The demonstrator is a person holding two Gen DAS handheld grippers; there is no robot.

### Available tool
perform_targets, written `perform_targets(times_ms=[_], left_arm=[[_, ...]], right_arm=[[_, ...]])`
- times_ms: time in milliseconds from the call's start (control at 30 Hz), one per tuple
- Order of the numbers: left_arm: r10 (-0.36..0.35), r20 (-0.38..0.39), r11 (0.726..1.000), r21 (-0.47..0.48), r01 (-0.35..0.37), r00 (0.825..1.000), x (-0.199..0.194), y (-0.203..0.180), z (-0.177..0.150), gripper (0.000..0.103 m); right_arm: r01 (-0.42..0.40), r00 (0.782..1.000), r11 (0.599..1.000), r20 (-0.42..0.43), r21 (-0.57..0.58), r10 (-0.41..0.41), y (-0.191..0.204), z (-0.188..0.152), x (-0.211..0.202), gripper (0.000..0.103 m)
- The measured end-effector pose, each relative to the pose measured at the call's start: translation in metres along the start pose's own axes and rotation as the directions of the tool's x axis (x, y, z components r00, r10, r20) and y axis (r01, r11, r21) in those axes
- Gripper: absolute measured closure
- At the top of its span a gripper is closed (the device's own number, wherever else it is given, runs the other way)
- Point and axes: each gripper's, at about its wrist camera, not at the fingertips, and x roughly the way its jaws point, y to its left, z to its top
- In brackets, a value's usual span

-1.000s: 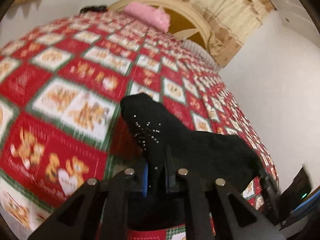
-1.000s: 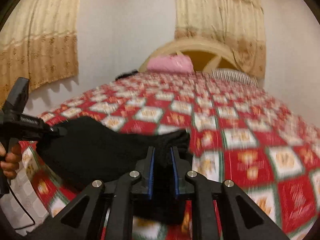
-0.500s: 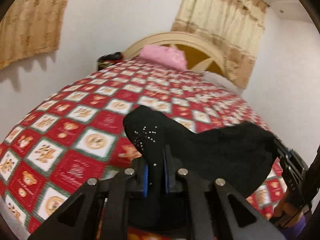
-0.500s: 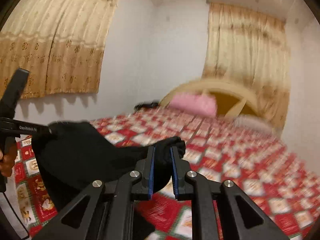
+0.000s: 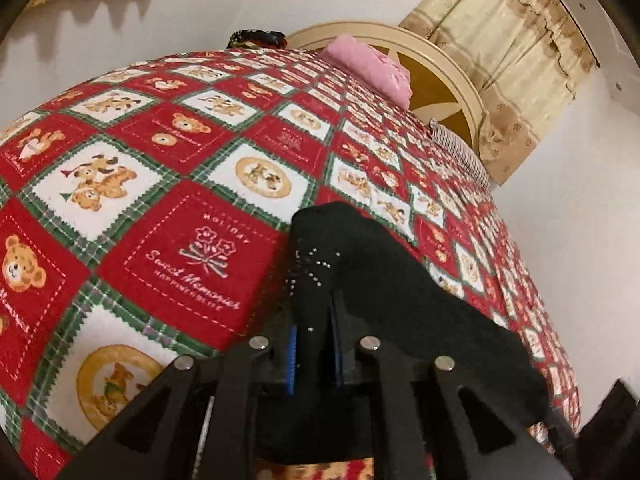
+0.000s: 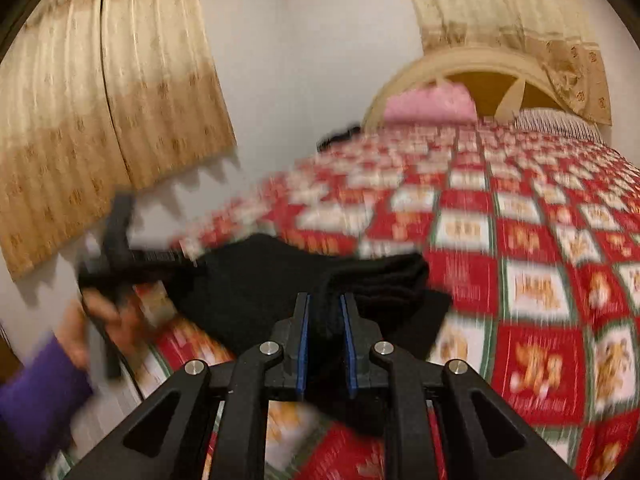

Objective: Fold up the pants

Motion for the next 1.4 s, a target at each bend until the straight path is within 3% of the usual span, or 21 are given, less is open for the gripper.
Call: perform_targets(times_ms=[33, 100, 167, 233, 300, 400, 500, 600, 667, 700, 733, 767, 833, 933, 1033, 1067, 1133, 1200, 1300, 1400], left_arm=[[0.008, -0.007, 1.000, 0.015, -0.008, 1.000, 0.001, 0.000, -0.001, 0.084], [0.032, -0.016, 0.998, 0.045, -0.032, 0.999, 0.004, -0.001, -0.002, 0.080], [0.057, -0.013, 0.995, 0.080, -0.056, 0.998, 0.003, -0.004, -0.003, 0.077], [0.075, -0.009, 0.992, 0.100, -0.074, 0.997, 0.004, -0.003, -0.003, 0.075], [0.075, -0.013, 0.993, 0.089, -0.074, 0.997, 0.005, -0.002, -0.003, 0.075], [0.093, -0.012, 0.993, 0.076, -0.092, 0.996, 0.008, -0.002, -0.003, 0.075], [0.127, -0.007, 0.987, 0.099, -0.125, 0.992, 0.010, -0.007, -0.003, 0.075], [0.148, -0.005, 0.982, 0.121, -0.146, 0.989, 0.012, -0.011, -0.005, 0.075], [0.162, -0.001, 0.978, 0.137, -0.160, 0.987, 0.013, -0.012, -0.006, 0.075], [0.168, 0.004, 0.975, 0.144, -0.166, 0.986, 0.013, -0.013, -0.006, 0.075], [0.173, 0.010, 0.973, 0.155, -0.172, 0.985, 0.012, -0.014, -0.006, 0.076], [0.175, 0.023, 0.970, 0.169, -0.177, 0.984, 0.010, -0.016, -0.007, 0.078], [0.182, 0.043, 0.963, 0.194, -0.187, 0.982, 0.007, -0.020, -0.007, 0.088], [0.202, 0.103, 0.946, 0.237, -0.221, 0.974, -0.005, -0.036, -0.004, 0.089], [0.183, 0.187, 0.947, 0.228, -0.224, 0.965, -0.028, -0.050, 0.006, 0.090], [0.185, 0.220, 0.946, 0.226, -0.235, 0.958, -0.036, -0.054, 0.010, 0.091], [0.207, 0.319, 0.933, 0.219, -0.284, 0.925, -0.055, -0.063, 0.018, 0.093], [0.204, 0.359, 0.934, 0.206, -0.291, 0.911, -0.064, -0.067, 0.022, 0.092], [0.212, 0.291, 0.949, 0.168, -0.268, 0.933, -0.054, -0.057, 0.024, 0.092], [0.243, 0.235, 0.943, 0.172, -0.286, 0.941, -0.038, -0.048, 0.013, 0.092]], right_arm=[[-0.026, 0.999, 0.998, -0.041, 0.054, 0.028, -0.011, -0.010, 0.004, 0.084], [-0.071, 0.996, 0.987, -0.038, 0.141, 0.077, -0.027, -0.019, -0.004, 0.071], [-0.037, 0.999, 0.985, 0.008, 0.168, 0.037, -0.034, -0.017, -0.025, 0.050], [-0.014, 0.996, 0.980, 0.093, 0.200, -0.004, -0.044, -0.010, -0.044, 0.042], [-0.007, 0.995, 0.975, 0.101, 0.222, -0.016, -0.052, -0.001, -0.042, 0.041], [-0.075, 0.997, 0.943, 0.034, 0.325, 0.067, -0.063, 0.010, -0.008, 0.041], [0.000, 0.993, 0.925, -0.106, 0.380, 0.043, -0.059, 0.011, 0.025, 0.041], [0.035, 0.991, 0.905, -0.129, 0.424, 0.022, -0.051, 0.011, 0.040, 0.041], [0.024, 0.991, 0.933, -0.131, 0.360, 0.025, -0.040, 0.017, 0.046, 0.042], [0.035, 0.990, 0.949, -0.139, 0.312, 0.009, -0.035, 0.019, 0.049, 0.051], [0.021, 0.990, 0.962, -0.137, 0.273, 0.017, -0.032, 0.021, 0.050, 0.069], [0.009, 0.990, 0.968, -0.137, 0.250, 0.026, -0.031, 0.023, 0.049, 0.072], [0.002, 0.992, 0.987, -0.122, 0.160, 0.018, -0.024, 0.035, 0.042, 0.075], [0.017, 1.000, 1.000, -0.022, 0.005, -0.017, -0.009, 0.064, 0.026, 0.076], [0.015, 0.995, 0.992, 0.102, -0.128, -0.001, 0.008, 0.101, 0.009, 0.076], [0.019, 0.991, 0.987, 0.131, -0.160, 0.002, 0.009, 0.110, 0.007, 0.076], [0.014, 0.984, 0.975, 0.174, -0.220, 0.025, 0.008, 0.126, 0.006, 0.075], [-0.018, 0.988, 0.959, 0.142, -0.284, 0.061, 0.001, 0.134, 0.023, 0.075], [0.026, 1.000, 0.956, 0.002, -0.292, -0.027, -0.020, 0.127, 0.063, 0.074], [0.104, 0.972, 0.974, -0.187, -0.202, -0.142, -0.068, 0.100, 0.108, 0.068]])
